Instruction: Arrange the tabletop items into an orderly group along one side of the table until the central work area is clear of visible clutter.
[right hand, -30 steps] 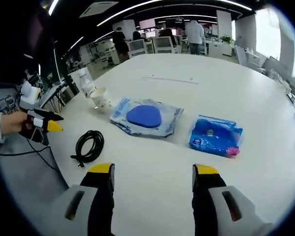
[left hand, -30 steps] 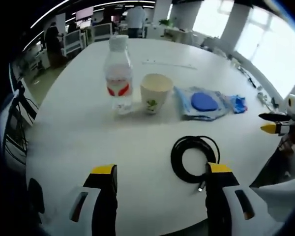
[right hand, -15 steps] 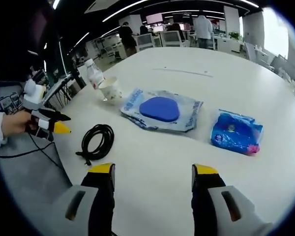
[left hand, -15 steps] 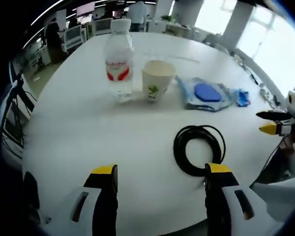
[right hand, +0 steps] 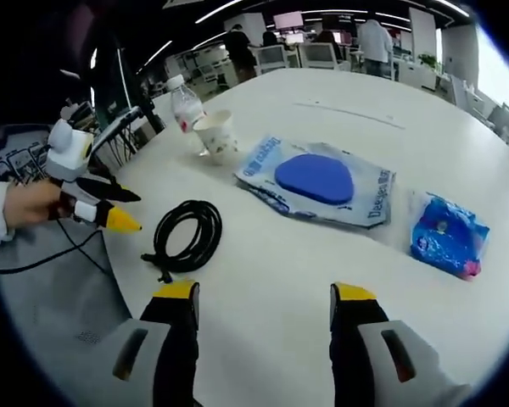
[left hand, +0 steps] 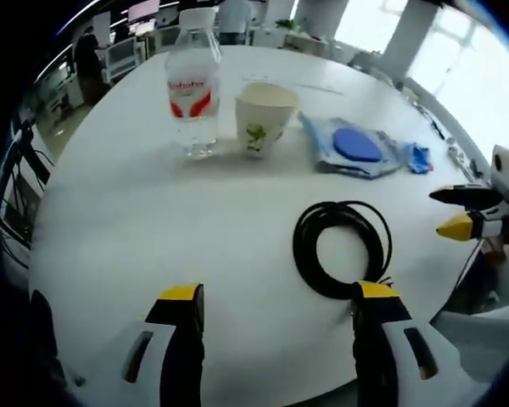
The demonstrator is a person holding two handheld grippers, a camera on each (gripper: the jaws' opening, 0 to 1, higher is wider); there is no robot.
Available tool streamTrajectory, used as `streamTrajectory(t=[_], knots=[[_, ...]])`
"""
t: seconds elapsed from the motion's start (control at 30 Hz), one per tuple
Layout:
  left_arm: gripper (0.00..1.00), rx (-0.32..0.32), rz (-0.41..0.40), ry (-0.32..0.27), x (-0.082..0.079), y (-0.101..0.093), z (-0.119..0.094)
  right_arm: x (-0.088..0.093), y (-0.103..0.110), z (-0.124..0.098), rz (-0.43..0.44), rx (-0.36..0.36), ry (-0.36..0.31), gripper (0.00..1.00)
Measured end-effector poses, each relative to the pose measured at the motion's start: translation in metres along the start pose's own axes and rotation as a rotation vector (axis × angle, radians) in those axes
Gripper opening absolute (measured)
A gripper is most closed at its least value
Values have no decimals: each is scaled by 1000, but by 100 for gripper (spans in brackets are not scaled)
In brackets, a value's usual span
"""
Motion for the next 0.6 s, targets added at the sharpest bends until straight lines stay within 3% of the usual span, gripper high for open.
streamTrajectory(t=[0.6], knots=[[61, 41, -42, -14, -2, -7, 18, -15, 36, 40, -5, -91, 1, 56]])
Point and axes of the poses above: the point that each gripper's makers call its tool centre point, and the gripper's own axes: z roughly forward along the fingers, y roughly to its left, x roughly out of its underside, the point moved 6 cm from there along -z, roughly backward along the fingers, and after that the axes turned 5 degrees about x, right-handed, at the moved point
